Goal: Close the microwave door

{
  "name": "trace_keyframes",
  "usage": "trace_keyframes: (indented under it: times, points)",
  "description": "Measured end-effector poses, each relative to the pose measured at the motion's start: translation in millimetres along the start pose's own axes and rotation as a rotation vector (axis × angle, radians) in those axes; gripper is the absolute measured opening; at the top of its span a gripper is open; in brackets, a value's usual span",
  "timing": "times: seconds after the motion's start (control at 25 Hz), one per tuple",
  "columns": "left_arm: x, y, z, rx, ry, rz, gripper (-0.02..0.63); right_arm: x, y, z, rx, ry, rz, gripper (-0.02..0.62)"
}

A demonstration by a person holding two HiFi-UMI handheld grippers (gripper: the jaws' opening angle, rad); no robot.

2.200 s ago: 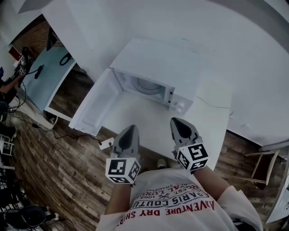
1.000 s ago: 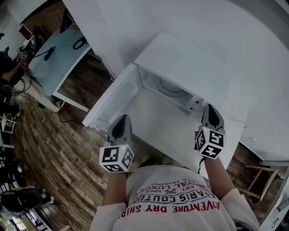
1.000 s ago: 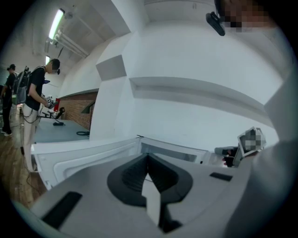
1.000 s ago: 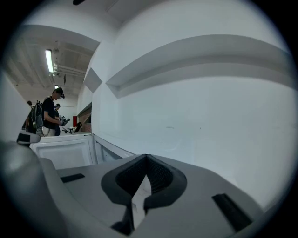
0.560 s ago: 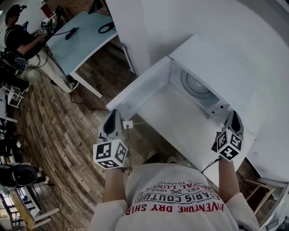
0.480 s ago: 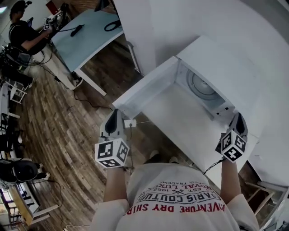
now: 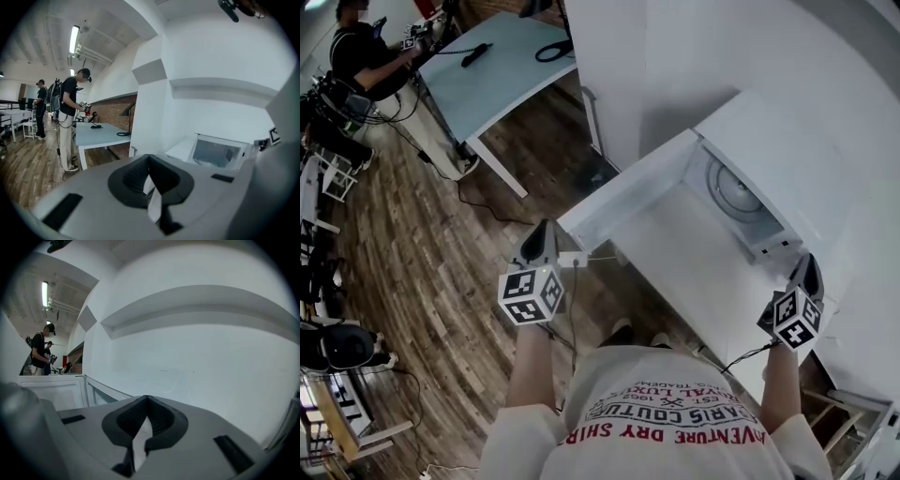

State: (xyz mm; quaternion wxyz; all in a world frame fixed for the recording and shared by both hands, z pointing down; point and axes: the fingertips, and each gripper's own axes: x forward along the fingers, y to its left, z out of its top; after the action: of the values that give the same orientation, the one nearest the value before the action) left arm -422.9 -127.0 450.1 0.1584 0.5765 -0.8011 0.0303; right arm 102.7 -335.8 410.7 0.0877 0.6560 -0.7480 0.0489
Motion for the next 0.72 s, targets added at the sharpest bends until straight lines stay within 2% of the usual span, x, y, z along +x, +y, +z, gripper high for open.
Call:
trace_keyframes:
  times: [0.12, 0.32, 0.48, 0.72]
  points:
    - [11, -3, 0, -0.02, 0.013, -0.035, 0.005, -1, -1, 2, -0.005, -0.004, -0.017, 0.012]
    - [11, -3, -3, -0.031, 0.027, -0.049, 0.005, -2, 2, 2, -0.003, -0.016, -0.017, 0.011]
    - [6, -13, -17, -0.058, 0.05, -0.067, 0.005, -2, 1, 0, 0.02, -0.03, -0.013, 0.012]
    - [-4, -41, -45, -0.092, 0.107, -0.14, 0.005, -1, 1, 2, 0.032, -0.039, 0.015, 0.012]
